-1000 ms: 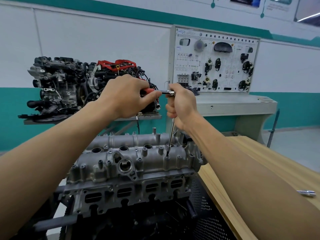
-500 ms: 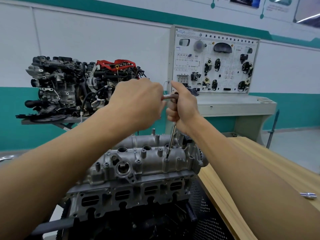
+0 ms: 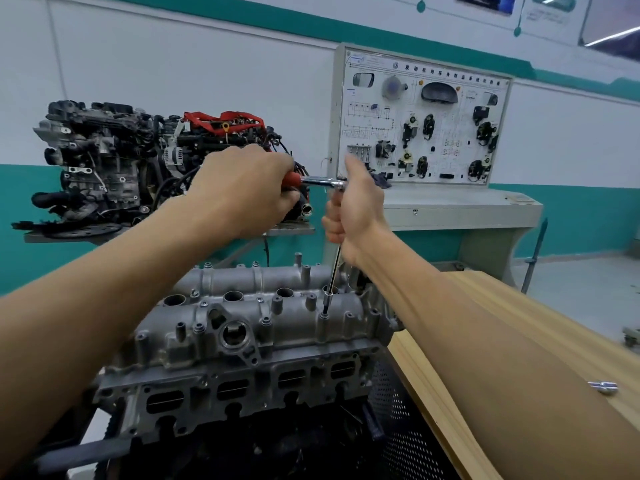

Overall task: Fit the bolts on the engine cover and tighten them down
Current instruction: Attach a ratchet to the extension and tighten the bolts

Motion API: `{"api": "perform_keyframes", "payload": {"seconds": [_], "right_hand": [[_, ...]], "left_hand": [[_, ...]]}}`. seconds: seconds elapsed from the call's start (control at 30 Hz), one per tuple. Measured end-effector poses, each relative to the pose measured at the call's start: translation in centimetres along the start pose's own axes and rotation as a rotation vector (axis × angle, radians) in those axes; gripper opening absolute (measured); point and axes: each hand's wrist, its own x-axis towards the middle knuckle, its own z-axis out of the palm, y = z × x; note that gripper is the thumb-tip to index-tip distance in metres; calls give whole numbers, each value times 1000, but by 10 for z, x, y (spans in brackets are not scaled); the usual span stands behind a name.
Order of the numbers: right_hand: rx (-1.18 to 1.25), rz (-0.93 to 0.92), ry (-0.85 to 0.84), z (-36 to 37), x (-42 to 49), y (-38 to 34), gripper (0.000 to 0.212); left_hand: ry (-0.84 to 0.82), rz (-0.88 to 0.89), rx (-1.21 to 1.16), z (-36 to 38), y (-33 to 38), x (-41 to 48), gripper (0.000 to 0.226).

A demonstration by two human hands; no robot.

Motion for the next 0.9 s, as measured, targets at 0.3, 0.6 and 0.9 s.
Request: {"api": "perform_keyframes", "payload": {"seconds": [0.3,0.6,0.9], "right_hand": [[10,-25,109,15,-1,3,42],[28,-7,11,7,-3,2,44],[-16,-30,82,9,-1,6,37]], "left_hand": [[-35,-30,230,-34,46,-27,22],[116,-111,-10,27,-16,24,28],[127,-94,-110,47,-19,43,26]]}}
